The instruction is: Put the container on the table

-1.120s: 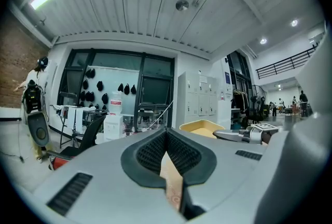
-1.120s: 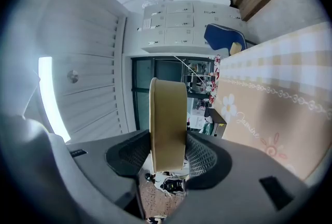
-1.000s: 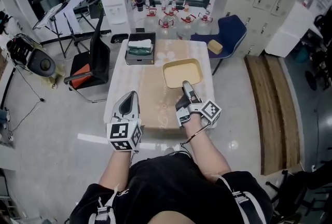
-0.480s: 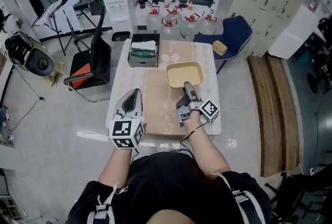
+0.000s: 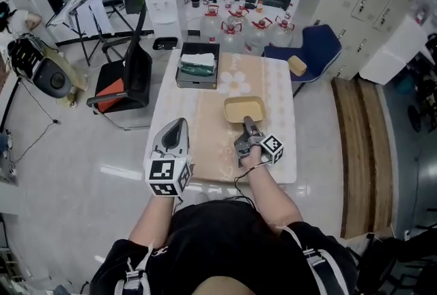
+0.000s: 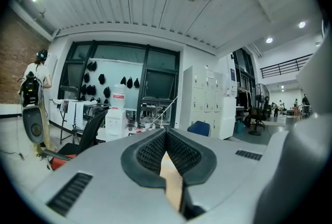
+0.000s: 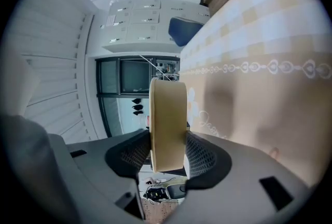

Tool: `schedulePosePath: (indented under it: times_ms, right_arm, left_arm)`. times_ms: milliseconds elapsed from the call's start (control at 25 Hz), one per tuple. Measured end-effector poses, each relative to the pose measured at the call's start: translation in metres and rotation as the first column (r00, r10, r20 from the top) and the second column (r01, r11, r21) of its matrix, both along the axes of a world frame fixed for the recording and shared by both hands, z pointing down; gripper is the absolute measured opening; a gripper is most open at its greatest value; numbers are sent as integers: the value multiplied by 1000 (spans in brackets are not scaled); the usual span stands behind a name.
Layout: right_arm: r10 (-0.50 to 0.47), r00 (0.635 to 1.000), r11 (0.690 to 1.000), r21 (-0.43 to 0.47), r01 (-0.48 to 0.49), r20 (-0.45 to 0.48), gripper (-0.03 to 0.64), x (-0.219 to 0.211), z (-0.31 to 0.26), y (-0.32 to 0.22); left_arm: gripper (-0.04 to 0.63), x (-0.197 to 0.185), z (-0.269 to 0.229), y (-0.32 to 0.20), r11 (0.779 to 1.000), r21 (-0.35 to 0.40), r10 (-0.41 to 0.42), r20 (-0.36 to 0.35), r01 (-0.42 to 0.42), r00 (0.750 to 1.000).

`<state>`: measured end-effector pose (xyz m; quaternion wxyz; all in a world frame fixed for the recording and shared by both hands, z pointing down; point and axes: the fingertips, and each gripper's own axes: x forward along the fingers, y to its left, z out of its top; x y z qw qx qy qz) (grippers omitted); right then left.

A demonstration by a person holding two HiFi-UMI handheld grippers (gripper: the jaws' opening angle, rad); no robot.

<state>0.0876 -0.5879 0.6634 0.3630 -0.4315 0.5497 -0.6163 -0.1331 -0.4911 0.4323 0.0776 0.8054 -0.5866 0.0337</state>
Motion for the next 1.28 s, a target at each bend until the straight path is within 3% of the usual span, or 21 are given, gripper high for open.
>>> schedulePosePath:
  times_ms: [400, 840, 1000, 1080, 1160, 1200, 1280]
  right_arm:
    - [-10, 1000, 990, -143, 8, -8, 224, -15, 61, -11]
    - [-43, 991, 967, -253, 9, -127, 207, -13, 100, -6]
    - [-91, 977, 968, -249, 41, -191, 220, -7, 101, 0]
    - [-120, 957, 971, -233, 57, -264, 224, -3, 92, 3]
    - [-149, 912, 976, -207, 73, -383, 224, 4, 78, 6]
    - [-161, 875, 979, -186, 83, -457, 224, 9, 69, 5]
    - [-162, 767, 986, -128, 104, -620, 213, 21, 44, 3]
  left_arm:
    - [12, -25, 12, -14, 999, -21, -35, 3, 36, 999]
    - [12, -25, 28, -24, 999, -48, -20, -1, 20, 1000]
    - [12, -15, 32, -26, 998, -59, 7, 1, -7, 1000]
    - [12, -14, 30, -26, 998, -60, 17, -2, -17, 1000]
    - [12, -10, 28, -27, 998, -58, 29, -8, -29, 1000]
    - [12, -7, 28, -28, 998, -56, 36, -10, -37, 999]
    - [12, 1, 28, -29, 997, -52, 53, -15, -53, 999]
